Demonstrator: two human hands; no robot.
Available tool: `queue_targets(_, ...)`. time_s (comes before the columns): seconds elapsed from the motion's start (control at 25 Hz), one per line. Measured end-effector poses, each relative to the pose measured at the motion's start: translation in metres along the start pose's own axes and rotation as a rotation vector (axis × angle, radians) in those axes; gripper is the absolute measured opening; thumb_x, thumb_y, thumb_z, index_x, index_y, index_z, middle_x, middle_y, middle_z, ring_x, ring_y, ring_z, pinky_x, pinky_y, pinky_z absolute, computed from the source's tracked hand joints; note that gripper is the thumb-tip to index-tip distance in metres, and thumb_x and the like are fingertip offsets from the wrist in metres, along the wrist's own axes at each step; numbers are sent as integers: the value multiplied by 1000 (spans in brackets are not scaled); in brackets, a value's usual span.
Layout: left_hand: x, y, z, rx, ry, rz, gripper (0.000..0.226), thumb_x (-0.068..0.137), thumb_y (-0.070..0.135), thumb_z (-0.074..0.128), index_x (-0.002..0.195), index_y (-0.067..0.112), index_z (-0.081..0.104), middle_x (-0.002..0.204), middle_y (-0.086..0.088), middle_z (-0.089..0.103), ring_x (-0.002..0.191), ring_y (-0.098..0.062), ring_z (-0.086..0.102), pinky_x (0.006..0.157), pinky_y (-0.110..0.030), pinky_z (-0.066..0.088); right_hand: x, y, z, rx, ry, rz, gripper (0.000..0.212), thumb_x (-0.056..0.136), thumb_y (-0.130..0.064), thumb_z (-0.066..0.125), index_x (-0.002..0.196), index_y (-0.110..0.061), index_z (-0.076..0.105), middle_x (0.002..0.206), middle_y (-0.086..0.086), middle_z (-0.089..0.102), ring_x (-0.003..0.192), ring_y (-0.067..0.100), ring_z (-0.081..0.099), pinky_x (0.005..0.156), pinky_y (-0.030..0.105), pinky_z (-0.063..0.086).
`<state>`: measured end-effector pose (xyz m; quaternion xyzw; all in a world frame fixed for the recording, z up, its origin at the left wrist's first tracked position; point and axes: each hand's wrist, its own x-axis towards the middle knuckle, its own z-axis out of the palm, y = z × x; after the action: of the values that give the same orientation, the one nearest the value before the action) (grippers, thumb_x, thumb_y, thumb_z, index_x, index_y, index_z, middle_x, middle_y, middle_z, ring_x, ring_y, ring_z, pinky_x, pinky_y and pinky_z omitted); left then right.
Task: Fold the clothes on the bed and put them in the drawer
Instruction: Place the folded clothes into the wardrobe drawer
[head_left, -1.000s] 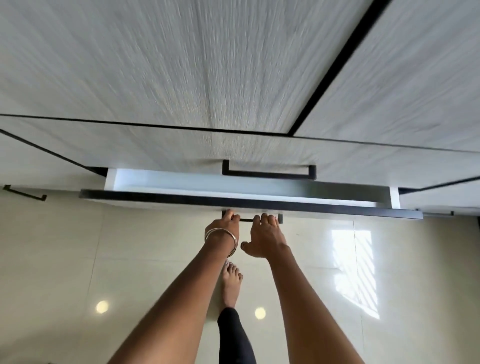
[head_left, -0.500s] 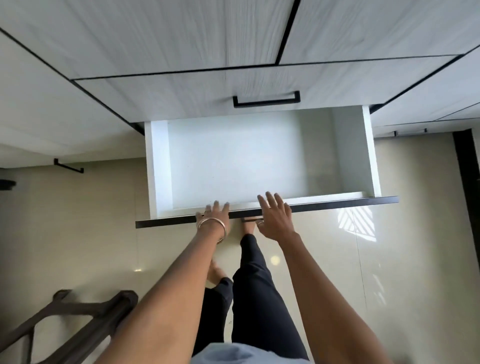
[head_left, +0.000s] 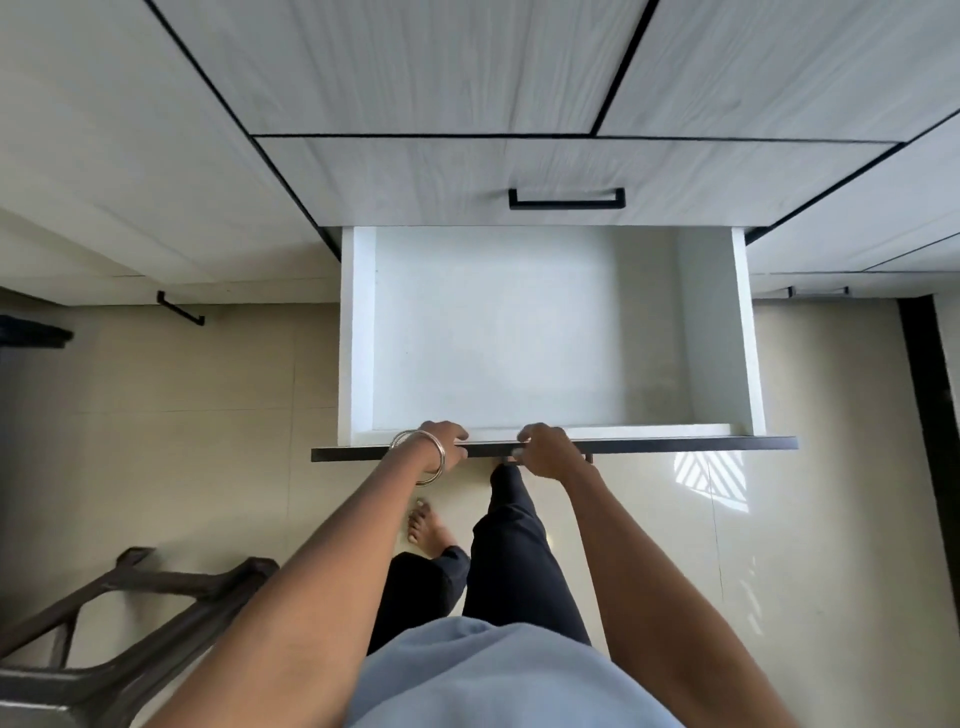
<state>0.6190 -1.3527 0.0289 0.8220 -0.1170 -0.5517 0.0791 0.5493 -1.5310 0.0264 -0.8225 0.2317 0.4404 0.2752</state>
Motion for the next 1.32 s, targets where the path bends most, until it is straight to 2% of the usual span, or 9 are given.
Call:
queue_targets(0.12,-32,-20,-24,-292,150,-10,39,92,26,55,131,23,57,134,-10,57,115,-27,58,97,-28,46,-30,-43,-16,705,14,20,20,91,-6,49,103,-9,65,97,13,68,74,23,61,61,24,46)
queue_targets(0.2,-57,-37,-46,-537,300,17,32,90,21,56,122,22,63,114,-9,68,93,-24,68,75,-25,53,-46,-84,-29,874,87,-43,24,91,-4,45,101,-10,66,93,12,69,70,22,60,60,24,43)
queue_targets(0.36,-134,-81,-101,-990,641,126,24,95,4,50,115,5,65,88,-9,69,60,-12,62,41,-10,38,-78,-199,-46,990,167,-284,23,91,-5,46,96,-12,67,88,9,70,71,23,62,65,28,45)
queue_targets(0.48,-198,-148,-140,-1149,939,149,23,96,1,49,109,5,67,86,-8,70,50,-5,62,41,-8,38,-110,-314,-39,919,128,-501,26,91,-3,45,102,-10,68,84,6,71,69,20,63,62,27,45)
queue_targets(0.64,-263,-251,-175,-1220,1214,89,25,96,-1,47,103,8,69,83,-12,72,64,-22,67,51,-14,48,-139,-453,-5,649,64,-767,30,91,0,44,104,-12,68,82,4,72,65,16,63,56,23,45)
queue_targets(0.84,-332,-419,-182,-1194,1495,-165,25,89,-6,52,99,8,72,77,-9,72,66,-16,68,68,-21,56,-153,-628,78,285,-41,-1028,34,86,6,43,100,-9,70,85,8,72,72,16,66,62,19,51)
queue_targets(1.0,-370,-541,-162,-1286,1596,-469,23,89,1,54,94,15,72,75,-4,72,66,-12,69,69,-25,58,-147,-743,155,148,-159,-1105,23,90,0,52,99,-12,69,90,10,72,81,21,68,67,23,56)
queue_targets(1.16,-402,-648,-150,-1439,1674,-659,25,89,-2,51,93,14,71,74,-5,73,64,-15,69,54,-7,46,-150,-851,223,19,-265,-1144,17,94,-5,54,100,-15,66,87,8,71,76,21,68,65,25,56)
queue_targets(1.32,-407,-734,-142,-1617,1710,-745,28,90,-3,49,88,15,71,73,-7,72,61,-21,67,56,-15,48,-144,-934,284,-94,-321,-1113,17,97,-7,52,102,-16,66,84,3,71,76,18,68,72,34,59)
